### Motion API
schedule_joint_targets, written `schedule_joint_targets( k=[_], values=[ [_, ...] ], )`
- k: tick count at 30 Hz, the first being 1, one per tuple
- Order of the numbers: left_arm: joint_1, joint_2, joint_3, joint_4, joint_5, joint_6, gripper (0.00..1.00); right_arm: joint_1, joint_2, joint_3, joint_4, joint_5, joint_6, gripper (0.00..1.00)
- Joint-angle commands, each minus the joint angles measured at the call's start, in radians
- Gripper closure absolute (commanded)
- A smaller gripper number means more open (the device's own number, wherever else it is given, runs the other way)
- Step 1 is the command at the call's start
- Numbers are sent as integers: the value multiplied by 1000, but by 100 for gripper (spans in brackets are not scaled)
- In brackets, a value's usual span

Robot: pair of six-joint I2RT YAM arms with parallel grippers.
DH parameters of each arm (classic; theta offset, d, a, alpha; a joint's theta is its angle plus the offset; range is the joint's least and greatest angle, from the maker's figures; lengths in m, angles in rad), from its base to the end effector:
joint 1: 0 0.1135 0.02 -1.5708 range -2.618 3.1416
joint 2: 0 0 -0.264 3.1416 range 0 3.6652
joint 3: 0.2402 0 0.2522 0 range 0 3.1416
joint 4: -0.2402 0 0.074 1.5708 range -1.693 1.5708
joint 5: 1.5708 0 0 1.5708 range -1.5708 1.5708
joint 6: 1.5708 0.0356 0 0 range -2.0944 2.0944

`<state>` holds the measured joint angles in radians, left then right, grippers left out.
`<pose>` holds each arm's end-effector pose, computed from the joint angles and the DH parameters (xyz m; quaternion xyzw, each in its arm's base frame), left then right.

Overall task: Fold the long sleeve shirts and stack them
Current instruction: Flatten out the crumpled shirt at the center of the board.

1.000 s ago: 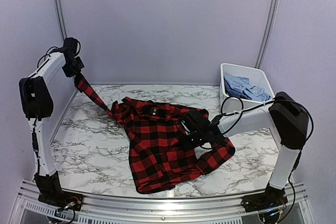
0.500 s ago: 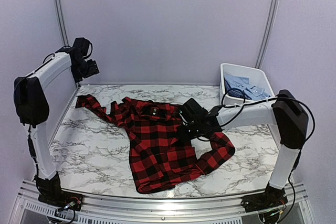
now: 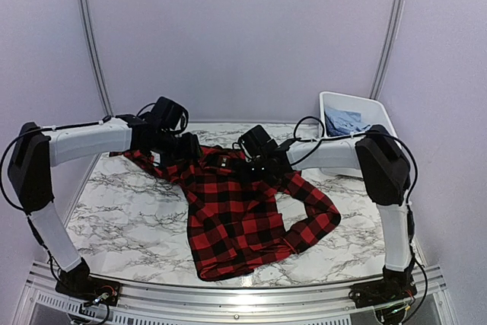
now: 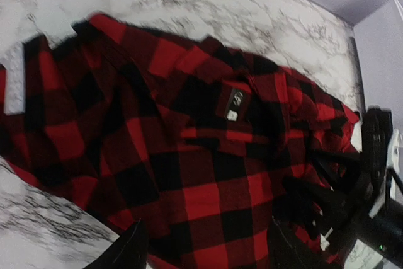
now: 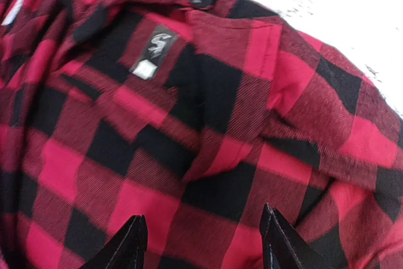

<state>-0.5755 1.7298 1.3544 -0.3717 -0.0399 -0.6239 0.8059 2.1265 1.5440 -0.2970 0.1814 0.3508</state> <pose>0.3297 -0.2122 0.2657 -0.0301 0.9157 -0.2108 0.3407 0.3276 0.3320 0.1691 -0.1815 0.9198 0.1131 0.3291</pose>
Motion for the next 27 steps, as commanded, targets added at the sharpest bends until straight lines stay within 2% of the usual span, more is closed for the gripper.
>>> schedule_joint_targets(
  k=[1, 4, 7, 11, 15, 19, 21, 23, 27],
  values=[
    [-89, -13, -81, 224, 123, -91, 35, -37, 34, 53, 5, -26, 58, 42],
    [-140, 28, -101, 260, 122, -113, 38, -44, 56, 50, 46, -71, 79, 42],
    [-158, 65, -142, 306, 136, -142, 43, -45, 100, 97, 39, -88, 94, 42],
    [-171, 97, -166, 316, 140, -127, 44, -48, 137, 139, 57, -99, 117, 43],
    [-170, 102, -193, 302, 139, -84, 45, -64, 178, 195, 36, -113, 123, 57],
    [-170, 116, -221, 287, 162, -67, 47, -84, 183, 230, 28, -93, 117, 86],
    [-171, 123, -238, 283, 171, -60, 47, -94, 184, 266, 21, -72, 96, 96],
    [-171, 133, -252, 273, 190, -52, 48, -106, 187, 311, 19, -48, 72, 100],
    [-171, 131, -271, 233, 185, -40, 49, -153, 220, 423, 35, -5, 30, 100]
  ],
)
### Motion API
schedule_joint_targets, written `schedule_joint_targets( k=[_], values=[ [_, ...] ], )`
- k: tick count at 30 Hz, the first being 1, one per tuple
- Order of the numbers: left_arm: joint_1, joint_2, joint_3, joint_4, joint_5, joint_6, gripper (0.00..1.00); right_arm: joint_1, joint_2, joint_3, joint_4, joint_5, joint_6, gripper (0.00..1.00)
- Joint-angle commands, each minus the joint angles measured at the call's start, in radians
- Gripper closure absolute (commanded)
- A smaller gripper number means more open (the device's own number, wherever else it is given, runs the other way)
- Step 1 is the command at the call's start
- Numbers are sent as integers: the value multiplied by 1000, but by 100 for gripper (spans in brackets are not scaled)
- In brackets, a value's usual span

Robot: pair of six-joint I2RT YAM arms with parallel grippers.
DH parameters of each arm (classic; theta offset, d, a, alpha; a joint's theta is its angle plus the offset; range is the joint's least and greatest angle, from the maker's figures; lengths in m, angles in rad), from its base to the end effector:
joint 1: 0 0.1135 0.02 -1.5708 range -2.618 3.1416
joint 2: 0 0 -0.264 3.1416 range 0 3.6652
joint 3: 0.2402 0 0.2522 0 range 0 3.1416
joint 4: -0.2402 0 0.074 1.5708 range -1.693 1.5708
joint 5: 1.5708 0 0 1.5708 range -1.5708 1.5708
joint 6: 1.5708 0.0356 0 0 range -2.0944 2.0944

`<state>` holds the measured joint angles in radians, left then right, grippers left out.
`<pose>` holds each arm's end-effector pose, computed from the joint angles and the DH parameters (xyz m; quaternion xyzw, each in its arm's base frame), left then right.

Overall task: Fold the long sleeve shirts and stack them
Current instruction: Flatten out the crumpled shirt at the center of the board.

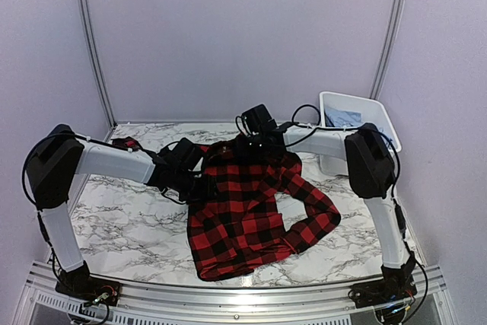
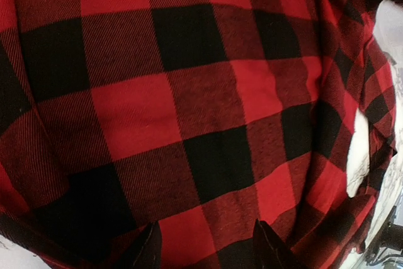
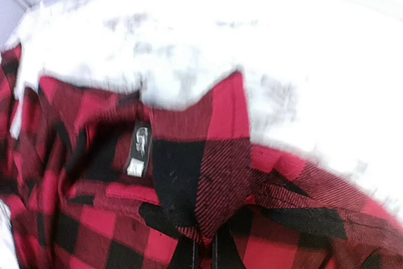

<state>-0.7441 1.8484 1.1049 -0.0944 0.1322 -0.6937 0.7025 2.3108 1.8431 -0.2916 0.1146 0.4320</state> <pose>0.2811 -0.2652 0.1645 0.0471 0.9307 -0.2819 0.2284 0.4018 0.3348 0.1763 -0.1013 0.9120 0.1674 0.3606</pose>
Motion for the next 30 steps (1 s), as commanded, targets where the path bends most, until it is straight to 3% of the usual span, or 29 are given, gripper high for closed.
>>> schedule_joint_targets(
  k=[1, 6, 8, 11, 16, 19, 22, 30],
  values=[
    [-3, 6, -28, -57, 6, 34, 49, -67, 60, 151, 31, 68, -60, 100],
    [-3, -63, -75, -128, -52, 43, 49, -145, 174, 305, 42, 26, -81, 100],
    [-2, -98, -95, -153, -78, 45, 49, -163, 218, 365, 44, 2, -86, 95],
    [2, -146, -125, -177, -106, 46, 49, -183, 263, 422, 47, -41, -96, 81],
    [16, -179, -154, -207, -126, 52, 49, -191, 254, 470, -10, -100, -125, 48],
    [30, -194, -187, -215, -151, 57, 49, -178, 179, 432, -42, -104, -152, 39],
    [46, -218, -219, -216, -161, 53, 49, -161, 87, 365, -97, -136, -168, 37],
    [124, -268, -176, -207, -249, -5, 50, -16, -280, -174, 2, -211, -151, 40]
  ],
)
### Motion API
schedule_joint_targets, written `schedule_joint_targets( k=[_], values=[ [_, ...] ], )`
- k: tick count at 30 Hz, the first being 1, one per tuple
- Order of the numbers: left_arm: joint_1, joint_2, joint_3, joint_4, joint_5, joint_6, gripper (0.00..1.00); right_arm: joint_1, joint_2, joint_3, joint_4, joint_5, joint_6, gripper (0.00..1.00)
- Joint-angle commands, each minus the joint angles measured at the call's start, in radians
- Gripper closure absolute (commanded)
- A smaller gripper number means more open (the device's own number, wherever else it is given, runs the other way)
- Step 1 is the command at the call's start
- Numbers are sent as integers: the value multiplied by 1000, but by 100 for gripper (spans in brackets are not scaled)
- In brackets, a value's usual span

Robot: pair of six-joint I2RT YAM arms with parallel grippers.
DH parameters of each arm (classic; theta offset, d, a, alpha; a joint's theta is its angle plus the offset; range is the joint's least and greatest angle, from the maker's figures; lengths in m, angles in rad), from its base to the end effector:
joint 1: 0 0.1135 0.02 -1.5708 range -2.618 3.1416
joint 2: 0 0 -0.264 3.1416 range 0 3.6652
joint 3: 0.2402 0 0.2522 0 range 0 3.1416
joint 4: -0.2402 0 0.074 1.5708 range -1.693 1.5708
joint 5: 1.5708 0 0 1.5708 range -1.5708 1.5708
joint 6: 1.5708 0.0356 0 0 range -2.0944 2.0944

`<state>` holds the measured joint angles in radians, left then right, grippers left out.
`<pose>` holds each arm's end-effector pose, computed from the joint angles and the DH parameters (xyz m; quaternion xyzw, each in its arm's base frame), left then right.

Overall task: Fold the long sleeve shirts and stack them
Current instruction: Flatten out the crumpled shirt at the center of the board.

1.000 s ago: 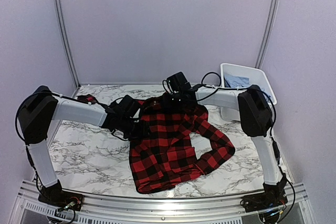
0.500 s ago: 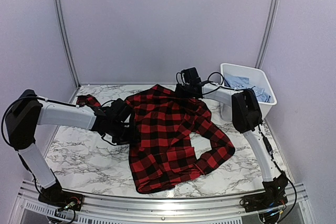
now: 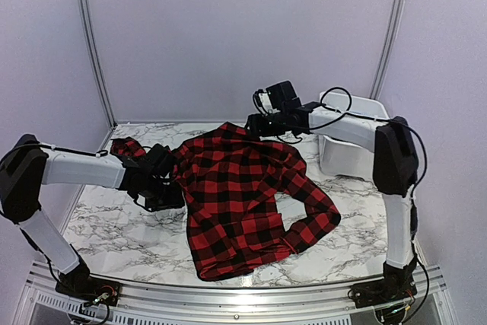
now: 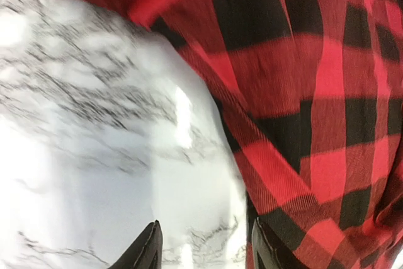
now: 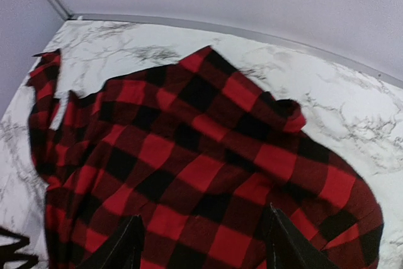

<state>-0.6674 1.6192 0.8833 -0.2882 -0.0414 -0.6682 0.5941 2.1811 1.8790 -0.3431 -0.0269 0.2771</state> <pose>0.2456 -0.1917 0.1636 -0.0060 0.9627 -0.1515 0.2243 0.4226 0.2866 0.2483 -0.1471 0.8826 0.1993 0.3997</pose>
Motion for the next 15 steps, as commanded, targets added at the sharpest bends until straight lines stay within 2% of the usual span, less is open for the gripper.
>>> schedule_joint_targets(
  k=[1, 6, 11, 15],
  values=[
    [58, -34, 61, -4, -88, -36, 50, 112, -190, -301, 73, -84, 18, 42],
    [104, 38, 126, 14, -214, -60, 50, 252, -344, -527, 68, -89, 71, 47],
    [141, 96, 146, 58, -221, -115, 49, 374, -498, -757, 120, -143, 174, 49],
    [161, 141, 182, 77, -223, -124, 49, 440, -567, -877, 147, -162, 236, 50]
  ],
)
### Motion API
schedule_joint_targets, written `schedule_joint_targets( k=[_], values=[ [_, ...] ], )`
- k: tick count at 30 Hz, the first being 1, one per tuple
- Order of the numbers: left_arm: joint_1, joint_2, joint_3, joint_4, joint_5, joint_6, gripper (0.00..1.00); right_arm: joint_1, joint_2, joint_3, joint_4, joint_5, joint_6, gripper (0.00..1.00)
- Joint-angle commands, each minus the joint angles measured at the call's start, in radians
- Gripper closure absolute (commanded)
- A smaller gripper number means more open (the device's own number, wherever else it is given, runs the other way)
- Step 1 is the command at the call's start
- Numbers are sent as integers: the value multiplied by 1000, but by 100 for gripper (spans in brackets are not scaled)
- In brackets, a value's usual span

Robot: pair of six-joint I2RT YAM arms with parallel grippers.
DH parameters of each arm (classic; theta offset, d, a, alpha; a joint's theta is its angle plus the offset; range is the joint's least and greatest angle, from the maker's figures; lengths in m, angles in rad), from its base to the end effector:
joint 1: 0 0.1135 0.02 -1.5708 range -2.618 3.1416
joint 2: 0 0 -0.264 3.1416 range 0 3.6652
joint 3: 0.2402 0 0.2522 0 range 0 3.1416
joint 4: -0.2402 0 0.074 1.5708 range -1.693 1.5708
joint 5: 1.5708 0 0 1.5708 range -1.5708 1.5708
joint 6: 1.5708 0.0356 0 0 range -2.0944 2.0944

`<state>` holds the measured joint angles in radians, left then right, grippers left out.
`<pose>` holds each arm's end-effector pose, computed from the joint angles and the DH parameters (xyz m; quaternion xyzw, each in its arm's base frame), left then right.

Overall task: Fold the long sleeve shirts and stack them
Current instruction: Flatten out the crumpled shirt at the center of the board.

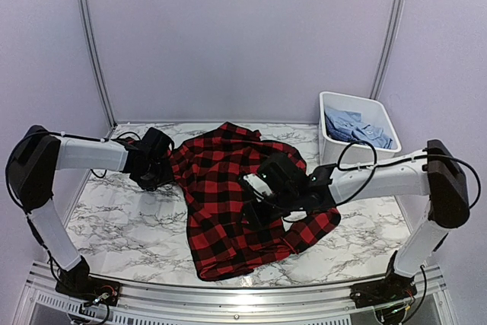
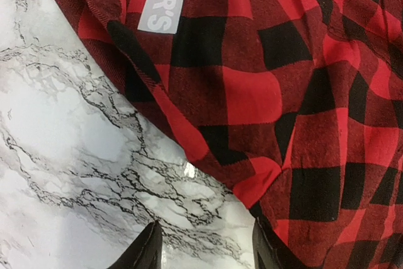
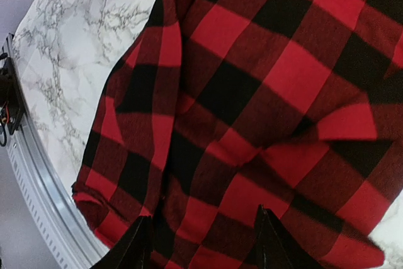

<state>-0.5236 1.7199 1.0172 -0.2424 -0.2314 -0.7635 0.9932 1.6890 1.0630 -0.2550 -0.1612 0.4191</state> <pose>0.3059 -0.1672 0.1740 -0.1484 0.9341 -0.0956 0.3105 0.1886 0.2999 0.1966 -0.2917 0.8920 0.2763 0.2072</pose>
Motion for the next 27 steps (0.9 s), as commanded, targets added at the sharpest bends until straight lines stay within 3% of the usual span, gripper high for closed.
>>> schedule_joint_targets(
  k=[1, 8, 17, 27],
  values=[
    [22, 48, 57, 35, -32, -29, 49, 54, -85, -82, 68, -30, 107, 50],
    [59, 81, 85, 58, -42, -26, 49, 95, -108, -204, 187, -121, 209, 50],
    [99, 149, 106, 79, -25, -3, 50, 128, -2, -151, 232, -170, 226, 54],
    [119, 177, 117, 95, 2, 21, 72, 151, 110, -103, 247, -187, 246, 63]
  ],
)
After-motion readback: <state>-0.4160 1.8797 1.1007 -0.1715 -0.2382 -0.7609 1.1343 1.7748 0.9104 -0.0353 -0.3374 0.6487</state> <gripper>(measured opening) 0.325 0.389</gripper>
